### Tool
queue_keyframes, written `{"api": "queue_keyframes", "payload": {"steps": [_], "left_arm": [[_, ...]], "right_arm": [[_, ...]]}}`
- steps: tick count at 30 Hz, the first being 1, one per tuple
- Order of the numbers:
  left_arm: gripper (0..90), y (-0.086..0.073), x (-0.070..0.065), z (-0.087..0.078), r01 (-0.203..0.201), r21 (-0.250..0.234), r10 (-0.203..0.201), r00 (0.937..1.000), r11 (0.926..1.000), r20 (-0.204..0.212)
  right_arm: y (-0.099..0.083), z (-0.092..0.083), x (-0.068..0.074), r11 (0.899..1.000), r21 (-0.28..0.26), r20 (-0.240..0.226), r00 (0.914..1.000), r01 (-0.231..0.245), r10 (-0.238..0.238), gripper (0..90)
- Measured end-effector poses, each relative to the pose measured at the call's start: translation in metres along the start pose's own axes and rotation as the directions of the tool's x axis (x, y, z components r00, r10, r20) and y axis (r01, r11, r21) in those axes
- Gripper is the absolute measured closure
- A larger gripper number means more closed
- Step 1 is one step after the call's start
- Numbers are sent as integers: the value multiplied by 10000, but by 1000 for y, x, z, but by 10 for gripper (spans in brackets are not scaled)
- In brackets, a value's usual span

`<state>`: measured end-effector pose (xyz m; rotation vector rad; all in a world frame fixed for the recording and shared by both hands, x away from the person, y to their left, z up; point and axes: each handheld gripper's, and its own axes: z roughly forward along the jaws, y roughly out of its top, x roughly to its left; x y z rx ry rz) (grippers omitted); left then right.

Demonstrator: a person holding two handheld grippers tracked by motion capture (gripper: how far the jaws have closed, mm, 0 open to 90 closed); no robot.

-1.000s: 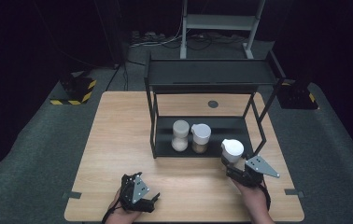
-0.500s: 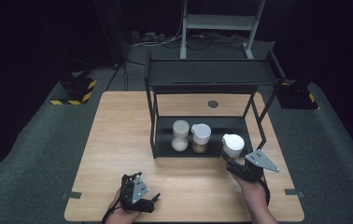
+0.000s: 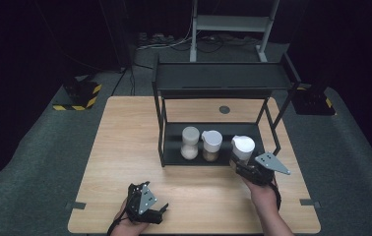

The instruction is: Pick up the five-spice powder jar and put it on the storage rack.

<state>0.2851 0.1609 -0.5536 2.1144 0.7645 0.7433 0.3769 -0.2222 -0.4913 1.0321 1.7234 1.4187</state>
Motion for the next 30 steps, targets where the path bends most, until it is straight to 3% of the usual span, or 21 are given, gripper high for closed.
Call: {"api": "queue_keyframes", "payload": {"steps": [7, 30], "left_arm": [[13, 0, 0, 0, 3, 2, -3, 10000, 10000, 9], [13, 0, 0, 0, 26, -56, -26, 10000, 10000, 24]], "right_arm": [[2, 7, -2, 9998, -27, 48, 9998, -173, 173, 303], [5, 25, -8, 9999, -7, 271, 9996, -126, 126, 303]]}}
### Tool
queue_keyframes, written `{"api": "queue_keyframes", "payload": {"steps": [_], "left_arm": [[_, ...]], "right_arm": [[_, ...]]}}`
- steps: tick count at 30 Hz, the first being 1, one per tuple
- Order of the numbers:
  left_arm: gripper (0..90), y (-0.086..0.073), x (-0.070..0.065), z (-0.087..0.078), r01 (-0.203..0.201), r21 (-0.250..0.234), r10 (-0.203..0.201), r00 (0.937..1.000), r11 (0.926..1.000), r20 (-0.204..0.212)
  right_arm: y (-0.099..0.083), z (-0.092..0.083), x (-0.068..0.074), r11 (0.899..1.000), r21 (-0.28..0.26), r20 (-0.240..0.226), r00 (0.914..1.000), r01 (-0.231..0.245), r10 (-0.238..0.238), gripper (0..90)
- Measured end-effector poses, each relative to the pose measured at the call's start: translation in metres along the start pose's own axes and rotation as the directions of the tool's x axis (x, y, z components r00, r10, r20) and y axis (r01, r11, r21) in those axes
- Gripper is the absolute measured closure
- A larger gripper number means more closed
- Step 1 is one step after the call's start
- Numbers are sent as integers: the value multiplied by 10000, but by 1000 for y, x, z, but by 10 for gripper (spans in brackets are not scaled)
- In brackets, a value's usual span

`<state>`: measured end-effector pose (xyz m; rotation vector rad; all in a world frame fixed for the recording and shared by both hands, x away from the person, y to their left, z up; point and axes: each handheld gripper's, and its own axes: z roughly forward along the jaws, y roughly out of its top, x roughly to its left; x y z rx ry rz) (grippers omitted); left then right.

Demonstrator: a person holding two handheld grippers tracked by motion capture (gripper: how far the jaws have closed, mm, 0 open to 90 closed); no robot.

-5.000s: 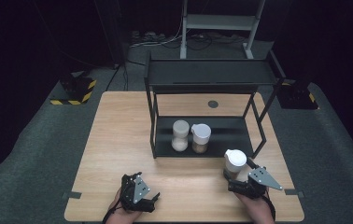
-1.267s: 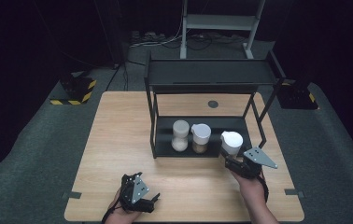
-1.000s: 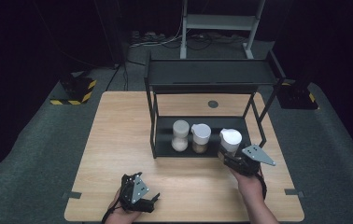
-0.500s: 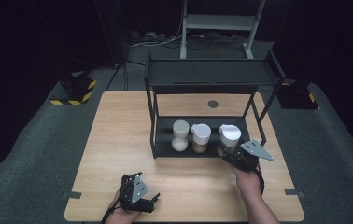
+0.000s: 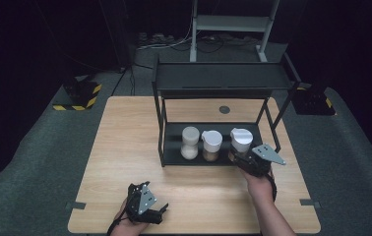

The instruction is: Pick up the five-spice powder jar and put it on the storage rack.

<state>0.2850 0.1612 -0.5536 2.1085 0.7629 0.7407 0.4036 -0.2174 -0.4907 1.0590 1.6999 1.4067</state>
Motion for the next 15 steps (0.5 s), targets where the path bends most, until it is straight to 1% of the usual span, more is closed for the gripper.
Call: {"api": "queue_keyframes", "payload": {"steps": [13, 15], "left_arm": [[13, 0, 1, -1, -13, -28, 13, 10000, 10000, 20], [13, 0, 1, -1, -15, -30, 15, 10000, 10000, 30]], "right_arm": [[2, 15, -2, 9999, 115, 152, 9999, 5, -7, 303], [2, 18, -3, 10000, 75, 157, 9999, 63, -64, 303]]}}
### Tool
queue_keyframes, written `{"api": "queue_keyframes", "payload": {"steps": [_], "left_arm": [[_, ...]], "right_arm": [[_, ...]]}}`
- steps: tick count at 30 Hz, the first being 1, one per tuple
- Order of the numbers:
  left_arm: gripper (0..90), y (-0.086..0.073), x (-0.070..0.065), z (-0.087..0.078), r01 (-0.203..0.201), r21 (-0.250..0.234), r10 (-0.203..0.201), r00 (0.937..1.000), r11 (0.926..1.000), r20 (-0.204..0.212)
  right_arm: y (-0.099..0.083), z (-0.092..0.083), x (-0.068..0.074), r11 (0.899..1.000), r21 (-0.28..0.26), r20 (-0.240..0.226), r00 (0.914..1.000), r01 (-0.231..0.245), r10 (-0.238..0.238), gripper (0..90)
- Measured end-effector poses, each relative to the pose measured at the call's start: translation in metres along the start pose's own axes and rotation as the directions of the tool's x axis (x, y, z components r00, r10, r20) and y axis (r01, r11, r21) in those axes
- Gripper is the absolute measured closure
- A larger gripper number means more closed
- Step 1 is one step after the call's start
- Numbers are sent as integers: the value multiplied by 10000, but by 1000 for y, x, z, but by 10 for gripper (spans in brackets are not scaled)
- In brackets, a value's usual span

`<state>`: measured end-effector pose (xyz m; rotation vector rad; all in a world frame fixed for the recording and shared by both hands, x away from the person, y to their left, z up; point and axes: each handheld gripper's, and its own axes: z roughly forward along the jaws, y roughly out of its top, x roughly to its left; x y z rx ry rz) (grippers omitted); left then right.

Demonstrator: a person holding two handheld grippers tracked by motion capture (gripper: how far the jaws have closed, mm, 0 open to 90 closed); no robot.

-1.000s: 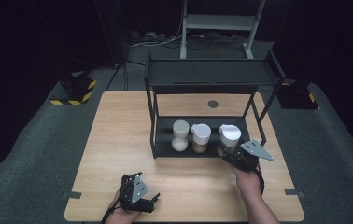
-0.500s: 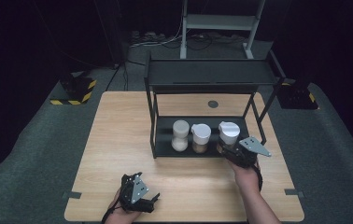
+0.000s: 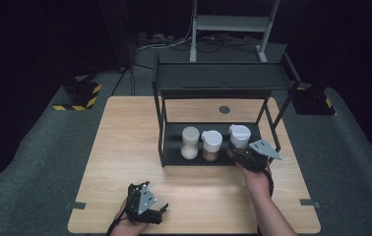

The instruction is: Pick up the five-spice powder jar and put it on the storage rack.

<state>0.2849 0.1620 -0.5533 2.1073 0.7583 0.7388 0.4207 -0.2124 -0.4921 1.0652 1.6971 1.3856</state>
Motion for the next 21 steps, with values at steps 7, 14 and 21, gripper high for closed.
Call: {"api": "queue_keyframes", "payload": {"steps": [7, 14, 21], "left_arm": [[13, 0, 0, 0, 32, -46, -32, 10000, 10000, 15], [13, -1, 0, -1, 49, -94, -49, 10000, 9999, 18], [13, -1, 0, -1, 57, -120, -57, 10000, 9999, 36]], "right_arm": [[-2, 8, 0, 10000, -36, 29, 10000, -41, 41, 303], [-4, 16, 1, 10000, 55, 98, 10000, 13, -14, 303], [-6, 22, 0, 9999, 140, 173, 9998, 28, -31, 303]]}}
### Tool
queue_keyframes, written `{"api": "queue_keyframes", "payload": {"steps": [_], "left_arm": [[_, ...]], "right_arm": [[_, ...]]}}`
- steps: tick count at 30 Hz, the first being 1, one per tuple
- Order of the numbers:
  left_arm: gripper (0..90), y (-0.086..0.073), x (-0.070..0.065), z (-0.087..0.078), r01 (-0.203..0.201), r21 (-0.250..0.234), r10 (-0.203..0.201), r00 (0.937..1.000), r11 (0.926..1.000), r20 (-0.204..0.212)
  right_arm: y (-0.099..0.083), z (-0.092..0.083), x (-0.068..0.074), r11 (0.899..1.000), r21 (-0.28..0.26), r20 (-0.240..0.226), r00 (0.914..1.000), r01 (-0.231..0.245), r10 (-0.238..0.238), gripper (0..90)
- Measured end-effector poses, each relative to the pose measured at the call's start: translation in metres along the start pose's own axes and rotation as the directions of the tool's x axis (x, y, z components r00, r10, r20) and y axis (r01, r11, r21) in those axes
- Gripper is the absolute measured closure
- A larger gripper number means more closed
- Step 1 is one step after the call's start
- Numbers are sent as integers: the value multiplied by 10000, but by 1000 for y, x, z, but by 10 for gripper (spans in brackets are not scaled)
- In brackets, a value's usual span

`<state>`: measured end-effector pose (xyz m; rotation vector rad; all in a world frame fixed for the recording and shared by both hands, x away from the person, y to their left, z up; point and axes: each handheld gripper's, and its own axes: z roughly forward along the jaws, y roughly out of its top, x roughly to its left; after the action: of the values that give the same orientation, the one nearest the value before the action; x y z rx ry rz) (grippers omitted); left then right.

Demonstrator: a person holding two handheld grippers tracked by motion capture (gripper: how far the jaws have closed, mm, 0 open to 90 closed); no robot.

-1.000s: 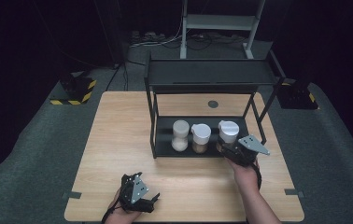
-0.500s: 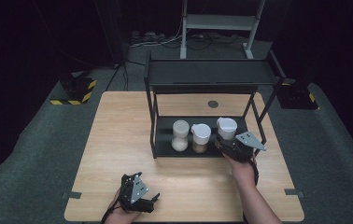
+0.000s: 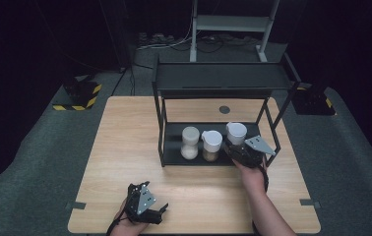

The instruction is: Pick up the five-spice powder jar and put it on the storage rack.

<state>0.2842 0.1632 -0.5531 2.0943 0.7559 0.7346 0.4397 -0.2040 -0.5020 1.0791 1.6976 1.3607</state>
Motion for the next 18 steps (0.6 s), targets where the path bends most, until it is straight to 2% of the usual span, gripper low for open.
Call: {"api": "queue_keyframes", "payload": {"steps": [18], "left_arm": [[13, 0, 1, -1, 56, -100, -55, 10000, 9999, 71]], "right_arm": [[-8, 12, 0, 9995, 301, 126, 9999, -63, 59, 303]]}}
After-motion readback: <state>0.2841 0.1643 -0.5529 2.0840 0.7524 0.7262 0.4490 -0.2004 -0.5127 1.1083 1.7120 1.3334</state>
